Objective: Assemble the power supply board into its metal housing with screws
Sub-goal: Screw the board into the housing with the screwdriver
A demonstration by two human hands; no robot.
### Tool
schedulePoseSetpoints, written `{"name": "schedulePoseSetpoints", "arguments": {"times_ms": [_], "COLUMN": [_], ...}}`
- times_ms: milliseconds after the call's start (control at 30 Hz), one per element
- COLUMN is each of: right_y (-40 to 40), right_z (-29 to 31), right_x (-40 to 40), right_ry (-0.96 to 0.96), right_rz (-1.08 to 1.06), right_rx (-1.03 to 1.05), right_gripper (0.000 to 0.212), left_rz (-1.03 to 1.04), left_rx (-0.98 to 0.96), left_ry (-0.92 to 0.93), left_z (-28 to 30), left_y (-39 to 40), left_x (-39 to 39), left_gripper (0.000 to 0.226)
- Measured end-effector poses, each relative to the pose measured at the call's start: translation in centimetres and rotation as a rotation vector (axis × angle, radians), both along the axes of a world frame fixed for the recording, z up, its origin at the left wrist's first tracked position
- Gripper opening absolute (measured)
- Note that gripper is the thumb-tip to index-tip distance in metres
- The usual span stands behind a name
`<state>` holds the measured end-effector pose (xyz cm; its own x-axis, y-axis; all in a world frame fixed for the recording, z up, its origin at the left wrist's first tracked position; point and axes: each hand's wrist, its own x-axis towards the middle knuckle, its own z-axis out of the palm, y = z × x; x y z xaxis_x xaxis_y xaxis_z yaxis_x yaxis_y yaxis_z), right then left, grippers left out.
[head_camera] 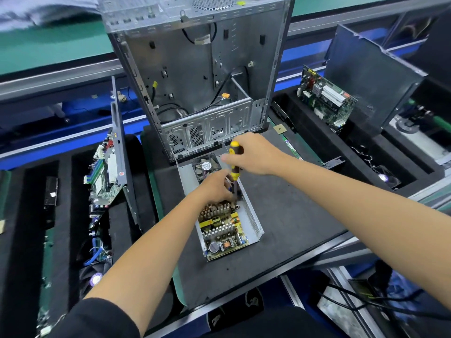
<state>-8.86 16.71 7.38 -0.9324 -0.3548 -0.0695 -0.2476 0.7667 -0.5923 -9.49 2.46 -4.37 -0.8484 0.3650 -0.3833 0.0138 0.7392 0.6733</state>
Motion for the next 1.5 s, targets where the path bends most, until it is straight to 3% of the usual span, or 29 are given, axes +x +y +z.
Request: {"name": "schedulePoseSetpoints", "arguments": {"times_ms": [67,233,400,533,800,933,1133,1267,1500], "right_y": [-0.1,0.2,0.5,1.3,2.5,2.5,2.9,4.1,4.8], "right_z": [0.5,1.5,1.1,-1.0,-5.4,-7.1,-9.3,-10.0,-10.4], "right_x": [-0.6,-2.7,-4.0,-5.0,-7.6,-8.8,-10.5,-10.9,-11.3], "right_ry": [0.027,0.016,-0.022,-0.055,-0.234,-0.290,-0.332,-0.334,-0.372], "right_rz": [-0.063,-0.211,-0.210,-0.215,-0.165,-0.145,-0.112,-0.151,-0.108], "right_rx": [-0.070,-0.213,-0.173,-0.095,0.039,0.083,0.206,0.284,0.264], "right_gripper": [0.045,0.038,0.026,0.033,0.041,0.036,0.038,0.018,0.009], "left_rz": [0.049,0.196,0.332,0.380,0.376,0.349,-0.036,-0.152,-0.052], "left_rx": [0.069,0.086,0.074,0.037,-0.005,-0.054,-0.045,-0.012,0.047], "left_ry": [0.004,0.244,0.326,0.323,0.241,0.251,-0.075,-0.264,-0.385], "left_z": [0.6,3.8,5.5,4.6,2.3,1.5,1.2,1.2,0.9], "left_y": [-0.6,-1.3,-2.0,-2.0,-1.6,-1.7,-0.9,-0.2,0.8], "left_x": [-0.3,-1.0,-1.7,-2.5,-3.9,-4.5,-4.4,-4.0,-3.6], "left_gripper": [0.037,0.006,0.019,0.014,0.018,0.032,0.005,0.027,0.047]}}
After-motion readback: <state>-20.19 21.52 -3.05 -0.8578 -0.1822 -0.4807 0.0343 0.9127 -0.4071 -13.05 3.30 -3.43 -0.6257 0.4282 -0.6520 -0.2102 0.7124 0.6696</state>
